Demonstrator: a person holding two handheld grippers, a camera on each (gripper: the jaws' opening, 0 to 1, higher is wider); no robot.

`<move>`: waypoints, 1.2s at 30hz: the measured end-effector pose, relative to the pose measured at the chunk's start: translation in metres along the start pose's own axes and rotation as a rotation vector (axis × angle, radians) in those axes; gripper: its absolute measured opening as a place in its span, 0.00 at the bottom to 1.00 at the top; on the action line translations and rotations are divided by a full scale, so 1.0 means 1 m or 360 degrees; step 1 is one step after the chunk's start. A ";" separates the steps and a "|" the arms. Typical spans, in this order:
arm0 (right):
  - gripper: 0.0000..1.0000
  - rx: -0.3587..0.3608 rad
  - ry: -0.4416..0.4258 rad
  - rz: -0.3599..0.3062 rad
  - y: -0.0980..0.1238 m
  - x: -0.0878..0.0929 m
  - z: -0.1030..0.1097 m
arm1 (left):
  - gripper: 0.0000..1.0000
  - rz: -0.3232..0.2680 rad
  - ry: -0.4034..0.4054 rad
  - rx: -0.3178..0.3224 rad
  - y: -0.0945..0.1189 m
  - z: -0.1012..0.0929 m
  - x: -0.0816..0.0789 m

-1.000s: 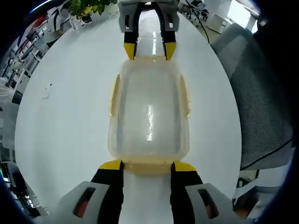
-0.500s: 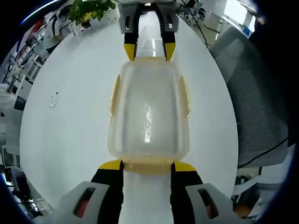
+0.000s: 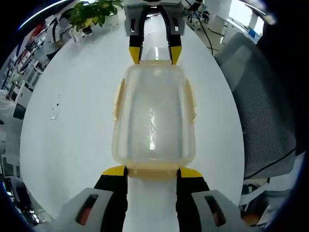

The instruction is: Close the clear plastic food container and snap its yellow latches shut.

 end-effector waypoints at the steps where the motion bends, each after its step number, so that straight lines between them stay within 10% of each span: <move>1: 0.37 0.0001 -0.0003 0.0002 0.001 0.002 0.000 | 0.33 -0.0006 -0.0001 0.0000 0.000 0.000 -0.002; 36: 0.37 0.0064 -0.0172 -0.0003 0.039 0.091 0.024 | 0.33 -0.0129 -0.0147 0.0077 -0.037 -0.001 -0.092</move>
Point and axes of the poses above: the point that each gripper's makers call its tool centre point, and the gripper's own axes: y roughly backward along the fingers, z roughly to its left, x roughly out of its underside, the point moved 8 cm from there along y, roughly backward along the fingers, and after that the axes turned 6 degrees about -x, right-handed, at the moved point
